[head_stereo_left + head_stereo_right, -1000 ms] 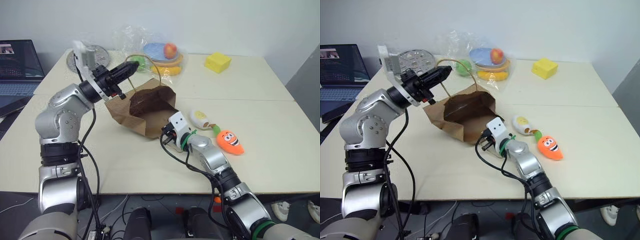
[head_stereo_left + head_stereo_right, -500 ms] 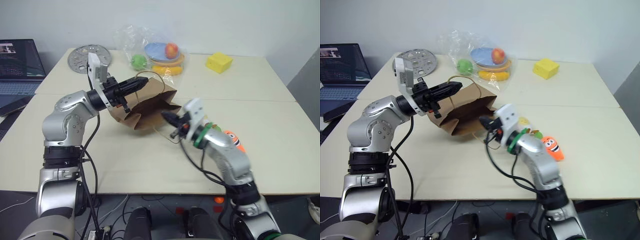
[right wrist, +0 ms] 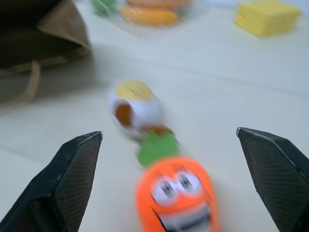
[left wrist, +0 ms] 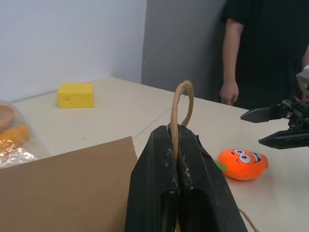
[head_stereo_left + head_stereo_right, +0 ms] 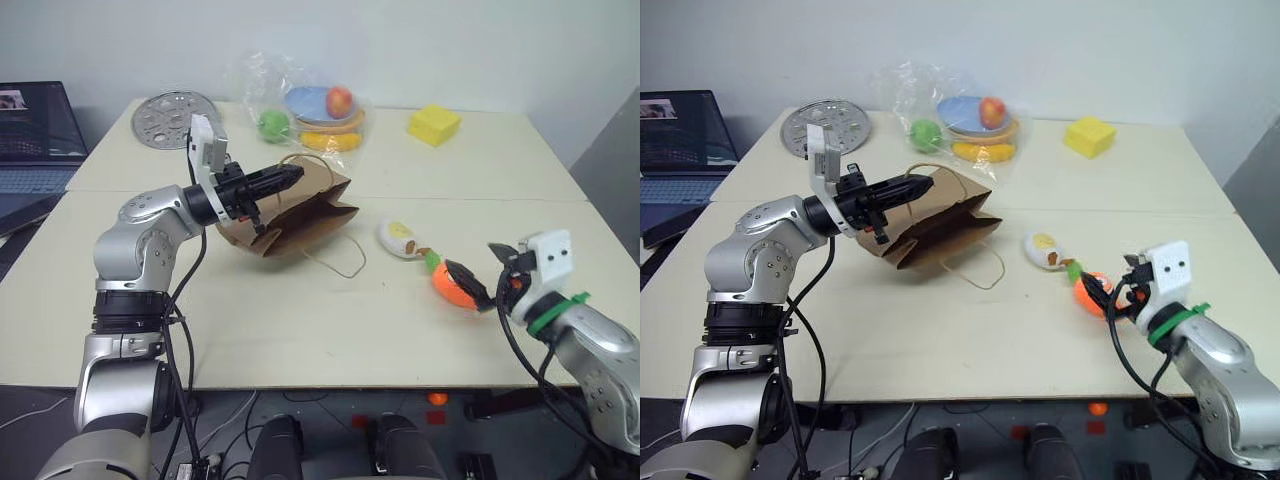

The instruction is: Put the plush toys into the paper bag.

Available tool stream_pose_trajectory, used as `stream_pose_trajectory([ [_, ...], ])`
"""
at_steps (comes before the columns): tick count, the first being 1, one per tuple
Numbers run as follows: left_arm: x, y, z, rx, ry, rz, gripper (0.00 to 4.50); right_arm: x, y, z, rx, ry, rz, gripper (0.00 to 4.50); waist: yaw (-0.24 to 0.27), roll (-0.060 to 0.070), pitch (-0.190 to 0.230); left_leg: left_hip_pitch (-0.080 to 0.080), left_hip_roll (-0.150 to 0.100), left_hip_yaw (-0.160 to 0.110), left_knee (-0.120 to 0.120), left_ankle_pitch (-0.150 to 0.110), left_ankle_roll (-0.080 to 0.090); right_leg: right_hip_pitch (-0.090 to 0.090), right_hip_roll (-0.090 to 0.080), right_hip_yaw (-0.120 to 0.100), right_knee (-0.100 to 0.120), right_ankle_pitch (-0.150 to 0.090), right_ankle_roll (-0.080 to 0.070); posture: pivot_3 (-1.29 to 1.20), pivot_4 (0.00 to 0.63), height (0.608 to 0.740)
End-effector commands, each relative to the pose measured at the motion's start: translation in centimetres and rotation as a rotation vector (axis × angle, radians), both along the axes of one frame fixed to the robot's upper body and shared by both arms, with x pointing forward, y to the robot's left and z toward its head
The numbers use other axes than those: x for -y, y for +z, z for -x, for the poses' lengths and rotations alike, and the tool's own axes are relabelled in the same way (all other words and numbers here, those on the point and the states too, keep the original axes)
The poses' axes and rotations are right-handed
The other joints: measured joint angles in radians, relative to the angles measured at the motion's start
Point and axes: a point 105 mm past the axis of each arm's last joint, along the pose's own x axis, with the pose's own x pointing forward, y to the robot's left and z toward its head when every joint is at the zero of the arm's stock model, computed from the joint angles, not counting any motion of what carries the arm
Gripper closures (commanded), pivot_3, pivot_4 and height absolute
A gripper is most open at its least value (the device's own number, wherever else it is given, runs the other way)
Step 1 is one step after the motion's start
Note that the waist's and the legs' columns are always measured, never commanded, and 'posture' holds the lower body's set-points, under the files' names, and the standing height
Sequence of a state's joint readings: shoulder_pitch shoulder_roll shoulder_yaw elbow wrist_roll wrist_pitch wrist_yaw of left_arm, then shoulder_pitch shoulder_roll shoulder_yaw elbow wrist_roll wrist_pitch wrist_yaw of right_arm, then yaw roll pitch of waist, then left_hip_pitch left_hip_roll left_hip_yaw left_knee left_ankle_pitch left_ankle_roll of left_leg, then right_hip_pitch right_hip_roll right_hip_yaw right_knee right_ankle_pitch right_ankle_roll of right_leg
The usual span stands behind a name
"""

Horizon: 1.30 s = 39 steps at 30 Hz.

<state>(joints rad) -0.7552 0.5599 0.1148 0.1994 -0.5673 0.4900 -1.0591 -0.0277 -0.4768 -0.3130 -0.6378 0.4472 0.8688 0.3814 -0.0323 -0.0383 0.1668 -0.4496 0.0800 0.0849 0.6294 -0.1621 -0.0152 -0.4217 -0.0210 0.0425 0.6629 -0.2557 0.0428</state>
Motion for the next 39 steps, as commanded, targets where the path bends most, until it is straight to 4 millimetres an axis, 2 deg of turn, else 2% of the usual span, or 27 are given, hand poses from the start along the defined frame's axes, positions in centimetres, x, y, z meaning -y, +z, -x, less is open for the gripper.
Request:
stream_pose_trajectory([
  [1,0.3,1.1,0.3,0.043,-0.019,-0.008,4.5,-1.0,-0.7,1.6,-0.038,0.078,0.011,0.03,0.0,0.0,0.0,0.001,0.0,0.0,0.0,0.0,0.0,0.0,0.0,0.0,0.0,0.0,0.0,0.0,0.15,0.74],
  [4,0.5,1.0,0.4,0.039,-0.028,-0.015,4.5,-0.8,-2.4,2.1,-0.098,0.092,0.023,0.03,0.003,0.0,0.0,0.001,0.0,-0.001,0.0,0.0,0.0,0.001,0.001,0.0,0.0,-0.002,-0.003,0.0,0.15,0.74],
  [7,0.7,0.8,0.6,0.04,-0.038,-0.029,4.5,-0.1,-3.6,1.7,-0.13,0.086,0.063,0.03,0.002,0.0,0.0,0.001,-0.001,0.001,0.001,0.0,0.0,0.001,-0.001,0.002,-0.001,-0.002,-0.003,0.0,0.15,0.74],
  [12,0.6,1.0,0.6,0.045,-0.033,-0.028,4.5,1.3,-4.2,0.7,-0.135,0.034,0.141,0.03,0.003,0.0,0.0,0.001,-0.001,0.001,0.001,0.0,0.0,0.001,-0.001,0.002,-0.002,-0.002,-0.003,0.0,0.15,0.74],
  [13,0.6,1.0,0.6,0.045,-0.031,-0.028,4.5,1.4,-4.2,0.6,-0.126,0.04,0.154,0.19,0.004,0.0,0.0,0.0,-0.001,0.0,0.001,0.0,0.0,0.001,-0.001,0.001,-0.001,-0.002,-0.003,0.0,0.15,0.74],
  [15,0.5,1.0,0.6,0.046,-0.03,-0.028,4.5,1.6,-4.2,0.5,-0.118,0.049,0.155,0.62,0.004,0.0,0.0,0.0,-0.001,0.0,0.0,0.0,0.0,0.001,-0.001,0.001,-0.001,-0.003,-0.004,0.0,0.15,0.74],
  [25,0.4,1.1,0.8,0.055,-0.026,-0.03,4.5,1.3,-4.3,0.1,-0.105,0.074,0.126,4.25,0.004,0.0,0.0,0.0,-0.001,0.0,0.0,0.0,0.0,0.001,0.0,0.001,-0.001,-0.003,-0.003,0.0,0.15,0.74],
  [26,0.4,1.1,0.8,0.057,-0.028,-0.029,4.5,1.0,-3.8,0.2,-0.09,0.092,0.107,4.49,0.004,0.0,0.0,0.0,-0.001,0.0,0.0,0.0,0.0,0.001,0.0,0.001,-0.001,-0.003,-0.003,0.0,0.15,0.74],
  [30,0.5,1.2,0.7,0.061,-0.03,-0.027,4.5,-0.2,-1.0,1.2,-0.02,0.212,0.042,4.49,0.004,0.0,0.0,0.0,-0.001,0.0,0.0,0.0,0.0,0.001,0.0,0.001,-0.001,-0.003,-0.003,0.0,0.15,0.74],
  [35,0.6,1.4,0.6,0.058,-0.04,-0.019,4.5,-3.9,3.3,2.6,0.026,0.428,-0.038,4.49,0.001,0.0,0.0,0.0,0.0,-0.001,0.0,0.0,0.0,0.001,0.0,0.001,-0.001,-0.002,-0.003,0.0,0.15,0.74],
  [37,0.8,1.3,0.6,0.058,-0.051,-0.026,4.5,-5.8,3.9,2.2,0.038,0.483,0.003,4.49,0.0,0.0,0.0,0.001,0.0,-0.001,0.0,0.0,0.0,0.001,0.001,0.001,0.0,-0.002,-0.003,0.0,0.15,0.74],
  [39,1.0,1.4,0.6,0.057,-0.059,-0.02,4.5,-6.8,3.8,1.1,0.058,0.463,0.047,4.49,0.001,0.0,0.0,0.001,0.0,-0.001,0.0,0.0,0.0,0.001,0.001,0.0,0.0,-0.003,-0.003,0.0,0.15,0.74],
])
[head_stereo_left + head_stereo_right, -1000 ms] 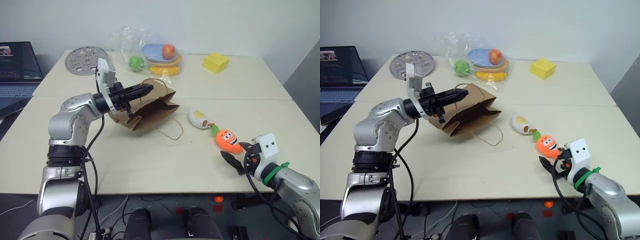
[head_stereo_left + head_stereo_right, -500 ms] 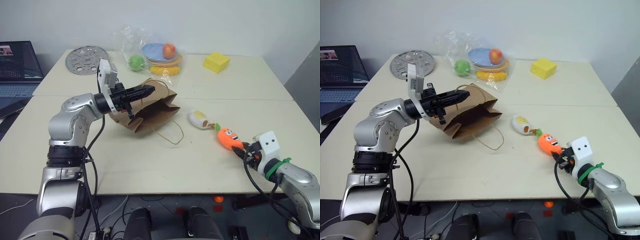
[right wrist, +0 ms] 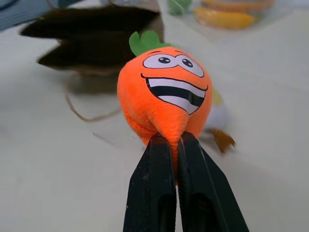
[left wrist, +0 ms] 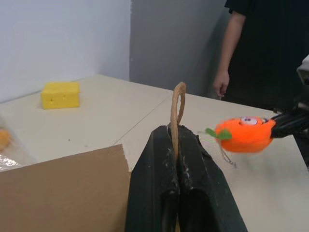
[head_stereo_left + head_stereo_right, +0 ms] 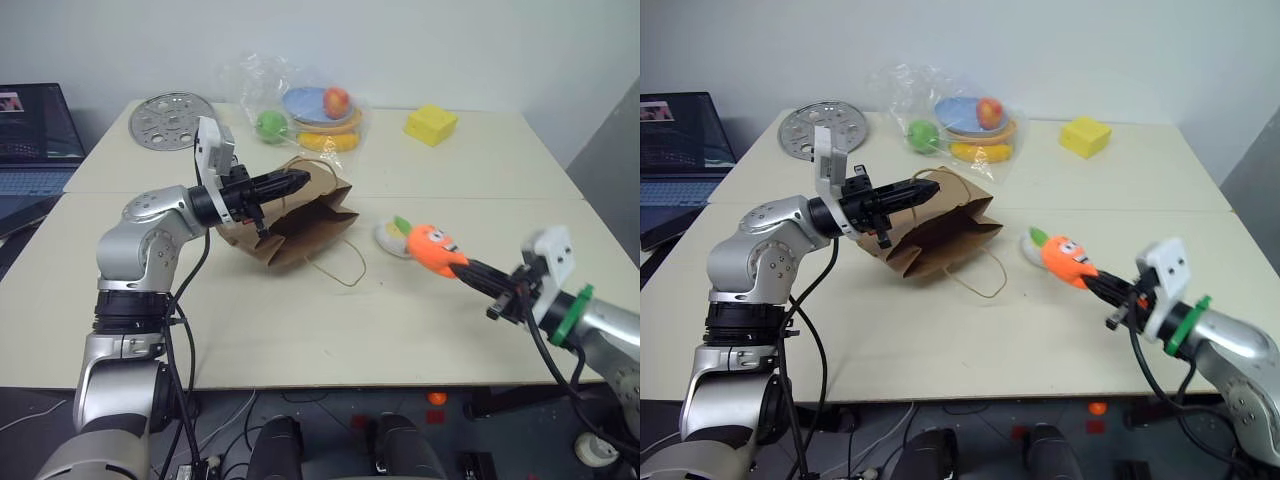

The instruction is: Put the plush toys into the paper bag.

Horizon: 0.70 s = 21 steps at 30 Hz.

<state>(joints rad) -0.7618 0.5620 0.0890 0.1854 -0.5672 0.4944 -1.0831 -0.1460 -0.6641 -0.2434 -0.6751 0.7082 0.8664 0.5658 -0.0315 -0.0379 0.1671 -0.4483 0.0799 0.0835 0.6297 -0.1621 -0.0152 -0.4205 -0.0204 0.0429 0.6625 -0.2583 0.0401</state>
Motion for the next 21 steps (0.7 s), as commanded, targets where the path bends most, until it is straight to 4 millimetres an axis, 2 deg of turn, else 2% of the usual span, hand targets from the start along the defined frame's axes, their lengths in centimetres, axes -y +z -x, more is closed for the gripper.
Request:
stream_pose_trajectory([
  [1,0.4,1.5,0.1,0.054,-0.016,0.009,4.5,-2.1,-0.1,-0.9,0.022,0.001,0.027,4.49,0.002,0.0,0.0,0.0,0.0,0.0,0.0,0.0,0.0,0.0,0.0,0.0,0.0,0.0,0.0,0.0,0.15,0.74],
  [3,0.6,1.5,0.0,0.057,-0.023,0.009,4.5,-3.5,-0.3,-1.6,0.018,0.007,0.006,4.49,0.004,0.0,0.0,0.0,0.0,0.0,0.0,0.0,0.0,0.0,0.0,0.0,0.0,0.001,-0.002,0.0,0.15,0.74],
  [7,1.2,1.7,0.2,0.064,-0.05,0.005,4.5,-7.5,-0.5,-4.4,0.031,0.013,-0.017,4.49,0.003,0.0,0.0,-0.002,-0.001,0.001,0.001,0.0,0.0,-0.001,0.0,0.001,-0.001,0.001,-0.002,0.0,0.15,0.74],
  [11,1.4,1.8,0.3,0.065,-0.059,0.003,4.5,-9.6,-0.5,-5.9,0.043,0.022,-0.013,4.49,0.006,0.0,0.0,-0.003,0.0,0.001,0.0,0.0,0.0,-0.002,0.0,0.0,0.0,0.003,0.003,0.0,0.15,0.74],
  [15,1.6,1.8,0.6,0.064,-0.066,0.006,4.5,-12.6,-0.6,-7.7,0.052,0.058,-0.03,4.49,0.003,0.0,0.0,-0.003,0.0,0.001,0.0,0.0,0.0,-0.002,0.0,-0.001,0.0,0.003,0.004,0.0,0.15,0.74],
  [21,1.7,1.8,0.9,0.062,-0.071,0.004,4.5,-15.4,-1.3,-8.8,0.054,0.116,0.008,4.49,0.003,0.0,0.0,-0.003,0.0,0.001,0.0,0.0,0.0,-0.002,0.001,-0.001,0.001,0.003,0.004,0.0,0.15,0.74],
])
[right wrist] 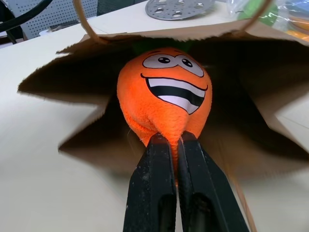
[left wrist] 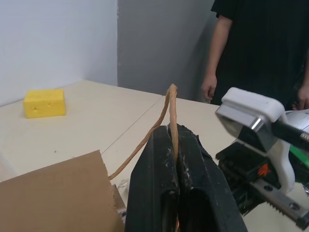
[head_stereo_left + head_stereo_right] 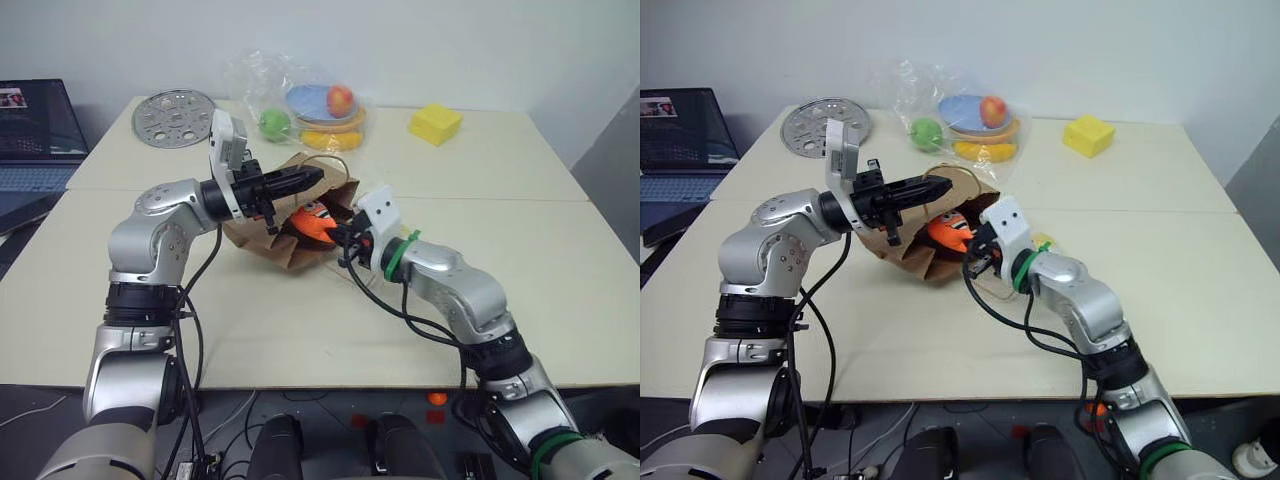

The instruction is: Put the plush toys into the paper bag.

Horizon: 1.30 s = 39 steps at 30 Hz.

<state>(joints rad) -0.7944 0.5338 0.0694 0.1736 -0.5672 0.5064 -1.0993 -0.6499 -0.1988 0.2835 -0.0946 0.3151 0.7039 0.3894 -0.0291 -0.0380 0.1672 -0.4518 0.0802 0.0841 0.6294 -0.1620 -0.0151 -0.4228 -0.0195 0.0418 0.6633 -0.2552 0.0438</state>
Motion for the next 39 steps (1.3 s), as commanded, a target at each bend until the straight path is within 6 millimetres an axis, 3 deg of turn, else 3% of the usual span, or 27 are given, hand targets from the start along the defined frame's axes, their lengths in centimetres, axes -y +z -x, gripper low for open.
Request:
stream_pose_trajectory([
  [1,0.2,1.2,0.7,0.045,-0.015,0.007,4.5,-1.9,0.5,-0.5,0.058,0.044,0.035,4.49,0.0,0.0,0.0,0.0,0.0,0.0,0.0,0.0,0.0,0.0,0.0,0.0,0.0,0.0,0.0,0.0,0.15,0.74],
  [8,0.8,1.3,1.0,0.032,-0.048,0.016,4.5,-5.8,0.1,-1.2,0.022,0.041,-0.008,4.49,-0.002,0.0,0.0,0.0,0.0,0.0,0.0,0.0,0.0,0.0,0.0,0.0,0.001,0.0,0.0,0.0,0.15,0.74],
  [12,0.9,1.3,1.1,0.03,-0.057,0.015,4.5,-5.9,-0.2,-1.7,0.022,0.003,-0.034,3.49,-0.001,0.0,0.0,0.0,0.0,0.0,0.0,0.0,0.0,0.0,0.0,0.0,0.001,0.0,0.0,0.0,0.15,0.74],
  [14,0.8,1.2,1.1,0.028,-0.057,0.014,4.5,-5.4,0.0,-1.8,0.026,-0.009,-0.056,2.75,0.0,0.0,0.0,0.0,0.0,0.0,0.0,0.0,0.0,0.0,0.0,0.0,0.001,0.0,0.0,0.0,0.15,0.74],
  [19,0.7,1.0,0.9,0.025,-0.05,0.012,4.5,-3.2,0.3,-1.8,0.078,-0.049,-0.061,1.0,0.0,0.0,0.0,0.0,0.0,0.0,0.0,0.0,0.0,0.0,-0.001,0.0,0.001,0.0,0.0,0.0,0.15,0.74],
  [22,0.9,0.8,1.0,0.022,-0.052,0.013,4.5,-1.5,0.7,-0.4,0.103,-0.033,-0.078,0.03,0.0,0.0,0.0,0.0,0.0,0.0,0.0,0.0,0.0,0.0,-0.001,0.0,0.001,0.0,0.0,0.0,0.15,0.74],
  [26,0.6,0.5,0.8,0.018,-0.036,0.009,4.5,2.1,2.4,1.6,0.171,-0.081,-0.123,0.03,0.0,0.0,0.0,0.0,0.0,0.0,-0.002,0.0,0.0,-0.001,0.0,0.0,0.001,0.0,0.0,0.0,0.15,0.74],
  [28,0.4,0.3,0.8,0.017,-0.028,0.008,4.5,5.1,2.6,1.8,0.199,-0.171,-0.098,0.03,0.0,0.0,0.0,0.0,0.0,0.0,-0.002,0.0,0.0,-0.001,0.0,-0.001,0.001,0.0,0.0,0.0,0.15,0.74],
  [31,0.3,0.3,0.9,0.017,-0.025,0.01,4.5,7.8,2.4,1.7,0.197,-0.265,-0.074,0.03,0.0,0.0,0.0,0.0,0.0,0.0,-0.001,0.0,0.0,0.0,0.0,0.0,0.0,0.0,0.0,0.0,0.15,0.74],
  [34,0.4,0.3,0.8,0.018,-0.023,0.01,4.5,11.3,0.1,0.6,0.116,-0.399,0.027,0.03,0.0,0.0,0.0,0.001,0.0,0.001,0.0,0.0,0.0,0.0,-0.001,0.001,0.0,0.0,-0.001,0.0,0.15,0.74],
  [36,0.6,0.2,0.9,0.018,-0.031,0.013,4.5,12.4,-2.0,0.0,0.034,-0.438,0.09,0.03,0.0,0.0,0.0,0.001,0.0,0.001,0.0,0.0,0.0,0.0,-0.001,0.001,0.0,-0.001,-0.003,0.0,0.15,0.74],
  [39,0.8,0.3,1.0,0.02,-0.037,0.013,4.5,13.1,-3.5,-0.5,-0.034,-0.464,0.094,0.03,-0.001,0.0,0.0,0.002,0.0,0.001,0.0,0.0,0.0,0.0,-0.001,0.001,0.0,-0.002,-0.005,0.0,0.15,0.74],
])
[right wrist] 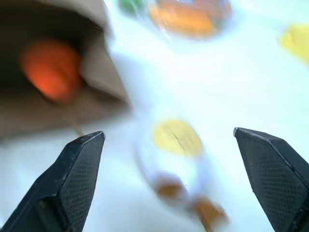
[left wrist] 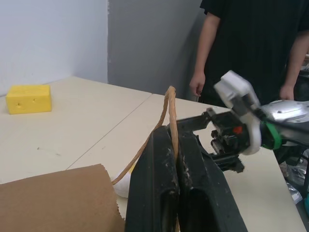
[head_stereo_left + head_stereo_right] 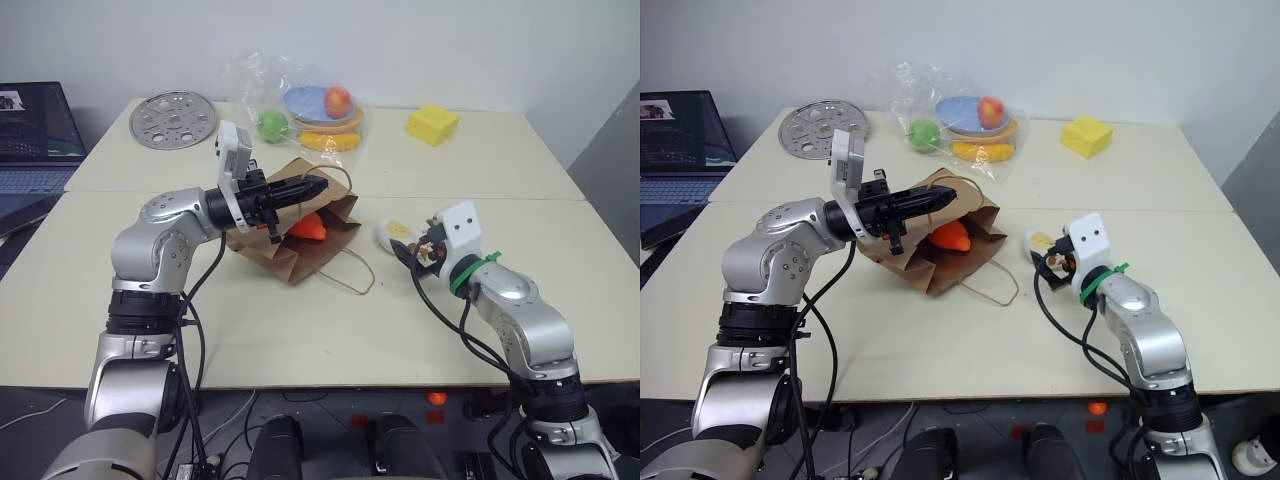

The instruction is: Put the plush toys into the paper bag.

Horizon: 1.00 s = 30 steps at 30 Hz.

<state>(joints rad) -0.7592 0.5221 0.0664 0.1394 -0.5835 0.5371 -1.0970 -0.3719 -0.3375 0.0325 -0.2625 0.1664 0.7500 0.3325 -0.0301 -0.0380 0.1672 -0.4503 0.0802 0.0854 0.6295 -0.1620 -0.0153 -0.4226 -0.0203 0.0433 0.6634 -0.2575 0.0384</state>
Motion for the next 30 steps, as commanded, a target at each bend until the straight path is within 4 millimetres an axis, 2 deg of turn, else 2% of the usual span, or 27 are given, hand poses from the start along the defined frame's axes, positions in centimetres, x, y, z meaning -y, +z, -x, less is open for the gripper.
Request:
stream_pose_trajectory([
  [1,0.4,1.2,0.5,0.059,-0.014,0.004,4.5,0.4,-0.3,-0.4,-0.022,-0.016,-0.023,0.03,0.0,0.0,0.0,0.0,0.0,0.0,0.0,0.0,0.0,0.0,0.0,0.0,0.0,0.0,0.0,0.0,0.15,0.74],
  [8,0.0,1.3,0.5,0.064,-0.009,-0.001,4.5,0.4,-1.3,-1.3,-0.042,-0.022,-0.05,0.03,0.0,0.0,0.0,-0.001,0.0,-0.001,-0.001,0.0,0.0,0.0,0.001,-0.001,0.0,0.002,0.005,0.0,0.15,0.74],
  [11,0.1,1.2,0.4,0.066,-0.001,-0.003,4.5,-0.5,-1.7,-1.6,-0.035,0.03,-0.024,0.6,0.0,0.0,0.0,-0.001,0.0,-0.001,-0.001,0.0,0.0,0.0,0.001,-0.001,0.0,0.002,0.005,0.0,0.15,0.74],
  [14,0.2,1.3,0.5,0.067,-0.003,-0.003,4.5,-0.8,-1.7,-1.8,-0.031,0.051,-0.033,1.71,-0.001,0.0,0.0,-0.001,0.0,-0.001,-0.001,0.0,0.0,0.0,0.001,0.0,0.0,0.002,0.006,0.0,0.15,0.74],
  [20,-0.1,1.1,0.5,0.065,0.013,-0.01,4.5,-0.2,-1.5,-1.8,-0.012,0.033,-0.052,3.88,0.0,0.0,0.0,-0.001,0.0,-0.001,-0.001,0.0,0.0,0.0,0.001,0.0,0.0,0.002,0.006,0.0,0.15,0.74],
  [22,-0.1,1.1,0.5,0.063,0.014,-0.01,4.5,-0.2,-0.9,-1.6,0.012,0.047,-0.066,4.46,0.0,0.0,0.0,-0.001,0.0,-0.001,-0.001,0.0,0.0,0.0,0.001,-0.001,0.0,0.002,0.006,0.0,0.15,0.74],
  [26,-0.2,1.1,0.4,0.064,0.015,-0.013,4.5,-1.8,1.0,0.2,0.025,0.194,-0.109,4.46,0.0,0.0,0.0,-0.001,0.0,-0.001,-0.001,0.0,0.0,0.0,0.001,-0.001,0.0,0.002,0.006,0.0,0.15,0.74],
  [30,0.1,1.3,0.3,0.068,0.009,-0.012,4.5,-4.8,2.9,2.3,0.012,0.37,-0.132,4.46,0.001,0.0,0.0,0.0,0.0,-0.001,-0.001,0.0,0.0,0.0,0.001,-0.001,0.0,0.002,0.006,0.0,0.15,0.74],
])
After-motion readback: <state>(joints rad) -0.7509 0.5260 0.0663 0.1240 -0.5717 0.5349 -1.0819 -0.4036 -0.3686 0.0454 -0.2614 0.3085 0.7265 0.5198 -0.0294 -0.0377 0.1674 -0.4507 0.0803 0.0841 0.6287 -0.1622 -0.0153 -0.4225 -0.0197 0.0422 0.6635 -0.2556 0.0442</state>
